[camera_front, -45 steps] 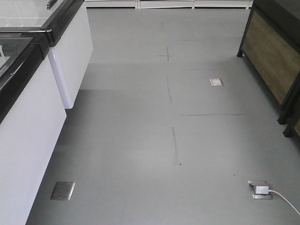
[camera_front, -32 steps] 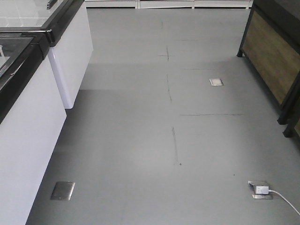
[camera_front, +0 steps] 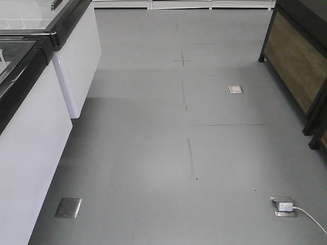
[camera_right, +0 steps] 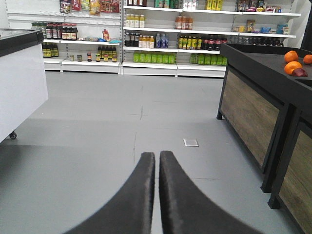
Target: Left arm holds basket, right arm returns cookies
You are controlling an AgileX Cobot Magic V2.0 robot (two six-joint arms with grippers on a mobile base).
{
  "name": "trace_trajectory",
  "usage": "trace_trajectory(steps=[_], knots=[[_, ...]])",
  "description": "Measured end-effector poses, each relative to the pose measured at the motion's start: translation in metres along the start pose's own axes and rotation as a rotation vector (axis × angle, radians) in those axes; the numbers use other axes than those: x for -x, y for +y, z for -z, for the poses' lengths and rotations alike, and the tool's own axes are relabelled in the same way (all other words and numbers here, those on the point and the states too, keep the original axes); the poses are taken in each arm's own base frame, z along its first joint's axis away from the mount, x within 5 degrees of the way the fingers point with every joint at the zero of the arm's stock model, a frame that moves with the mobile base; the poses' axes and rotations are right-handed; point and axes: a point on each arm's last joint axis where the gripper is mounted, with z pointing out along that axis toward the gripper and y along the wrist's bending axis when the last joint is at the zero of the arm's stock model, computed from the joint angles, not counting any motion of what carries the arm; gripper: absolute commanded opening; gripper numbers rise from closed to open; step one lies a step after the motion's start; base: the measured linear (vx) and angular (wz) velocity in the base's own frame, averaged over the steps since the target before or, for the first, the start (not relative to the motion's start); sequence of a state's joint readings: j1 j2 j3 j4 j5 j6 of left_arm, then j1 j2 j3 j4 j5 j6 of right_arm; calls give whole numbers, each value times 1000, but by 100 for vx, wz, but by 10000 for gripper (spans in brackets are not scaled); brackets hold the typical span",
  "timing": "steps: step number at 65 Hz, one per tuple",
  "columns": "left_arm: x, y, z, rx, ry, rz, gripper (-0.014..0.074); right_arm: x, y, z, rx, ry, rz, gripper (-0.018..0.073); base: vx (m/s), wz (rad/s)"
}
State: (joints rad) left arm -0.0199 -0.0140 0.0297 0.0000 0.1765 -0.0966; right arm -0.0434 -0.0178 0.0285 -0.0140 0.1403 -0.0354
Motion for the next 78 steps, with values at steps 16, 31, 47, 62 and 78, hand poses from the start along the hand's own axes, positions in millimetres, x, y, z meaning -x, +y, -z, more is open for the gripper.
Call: trace_trajectory(steps=[16,31,47,62,78], knots=[[1,0,0,-1,-15,0,-6,0,0,0,0,0,0,-6,0,0],[6,-1,0,-6,-64,0,-6,0,0,0,0,0,0,-6,0,0],[29,-3,5,-31,-324,0,-6,0,0,0,0,0,0,-6,0,0],[56,-5,19,-64,-659,0,-6,0,0,0,0,0,0,-6,0,0],[98,-11,42,-100,-875,2,-6,0,0,0,0,0,0,-6,0,0]])
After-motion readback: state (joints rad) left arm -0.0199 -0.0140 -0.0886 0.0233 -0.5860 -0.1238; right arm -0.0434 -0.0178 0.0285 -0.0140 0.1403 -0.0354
